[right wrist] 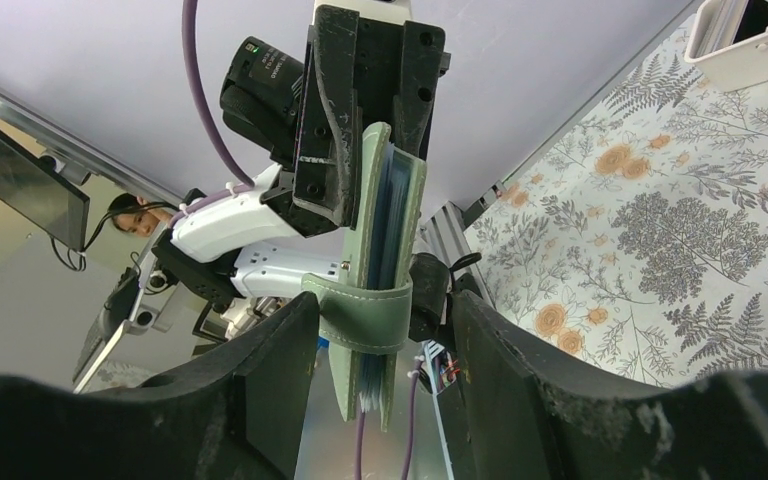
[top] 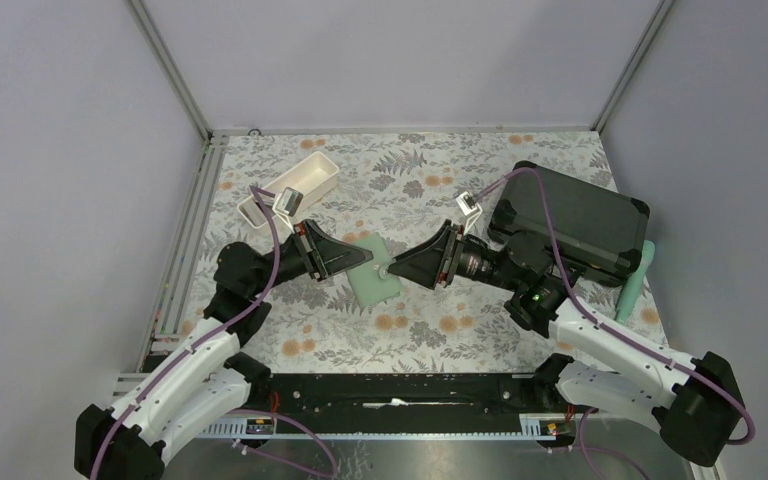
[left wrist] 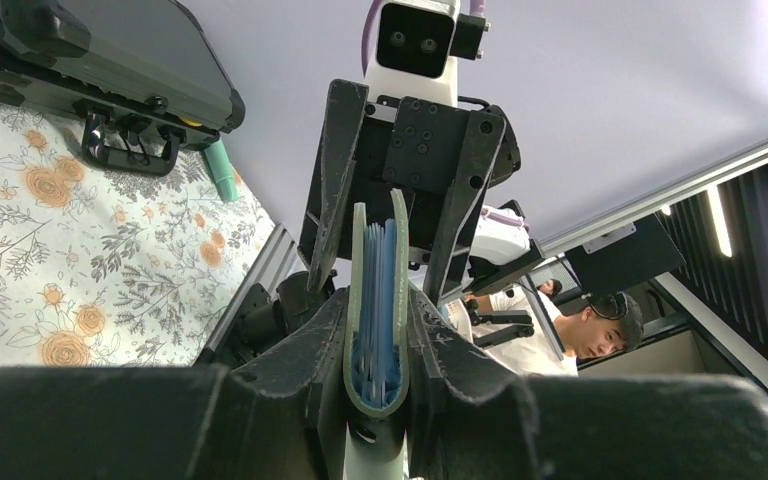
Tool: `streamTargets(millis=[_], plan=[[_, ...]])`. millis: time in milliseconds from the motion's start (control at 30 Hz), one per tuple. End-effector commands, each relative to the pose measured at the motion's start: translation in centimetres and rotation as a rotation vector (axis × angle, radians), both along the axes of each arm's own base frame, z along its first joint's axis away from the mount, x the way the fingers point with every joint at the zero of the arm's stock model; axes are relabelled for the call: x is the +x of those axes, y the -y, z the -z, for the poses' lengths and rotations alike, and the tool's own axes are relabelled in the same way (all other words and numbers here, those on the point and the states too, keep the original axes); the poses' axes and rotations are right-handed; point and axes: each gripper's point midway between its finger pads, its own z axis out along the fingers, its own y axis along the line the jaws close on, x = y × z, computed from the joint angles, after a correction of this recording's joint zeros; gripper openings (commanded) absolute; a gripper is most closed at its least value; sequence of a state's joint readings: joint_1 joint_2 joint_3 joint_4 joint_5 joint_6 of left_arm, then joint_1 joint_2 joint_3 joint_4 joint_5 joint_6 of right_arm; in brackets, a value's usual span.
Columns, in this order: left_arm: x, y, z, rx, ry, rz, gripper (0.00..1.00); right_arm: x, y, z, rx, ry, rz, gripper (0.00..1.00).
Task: Put the credit cards into the card holder
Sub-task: Close the card holder at the center of the board.
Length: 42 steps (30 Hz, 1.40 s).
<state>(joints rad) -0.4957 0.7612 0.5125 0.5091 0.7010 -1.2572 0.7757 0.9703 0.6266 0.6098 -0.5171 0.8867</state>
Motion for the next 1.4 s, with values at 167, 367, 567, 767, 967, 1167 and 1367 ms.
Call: streamTargets(millis=[167, 367, 567, 767, 967, 1167, 1367], plan=[[0.1, -0.2, -2.3, -0.044, 0.064, -0.013, 0.00, -0.9, 0.1, -0.9, 0.025, 0.045, -0.045, 0.61], [0.5, -0.1, -2.0, -0.044, 0.034, -0.015, 0.00, -1.4, -0.1, -1.0, 0.040, 0.052, -0.082, 0.61], [0.4, -0.1, -2.1, -0.058, 0.028, -0.006, 0.00, -1.2, 0.1, -0.7, 0.042, 0.048, -0.065, 0.56], [1.2, -0.3, -0.7, 0.055, 0.035, -0.065, 0.00, -0.9, 0.3, -1.3, 0.042, 0.056, -0.036, 0.54], [1.3, -0.7, -0.4, 0.107, 0.055, -0.102, 0.00, -0.5, -0.2, -0.6, 0.027, 0.033, -0.039, 0.50], [1.3, -0.6, -0.2, 0.105, 0.046, -0.093, 0.00, -0.2, -0.5, -0.2, 0.028, 0.021, -0.040, 0.48], [1.3, -0.5, -0.1, 0.109, 0.045, -0.090, 0.00, 0.2, -0.7, 0.1, 0.019, 0.009, -0.030, 0.45]])
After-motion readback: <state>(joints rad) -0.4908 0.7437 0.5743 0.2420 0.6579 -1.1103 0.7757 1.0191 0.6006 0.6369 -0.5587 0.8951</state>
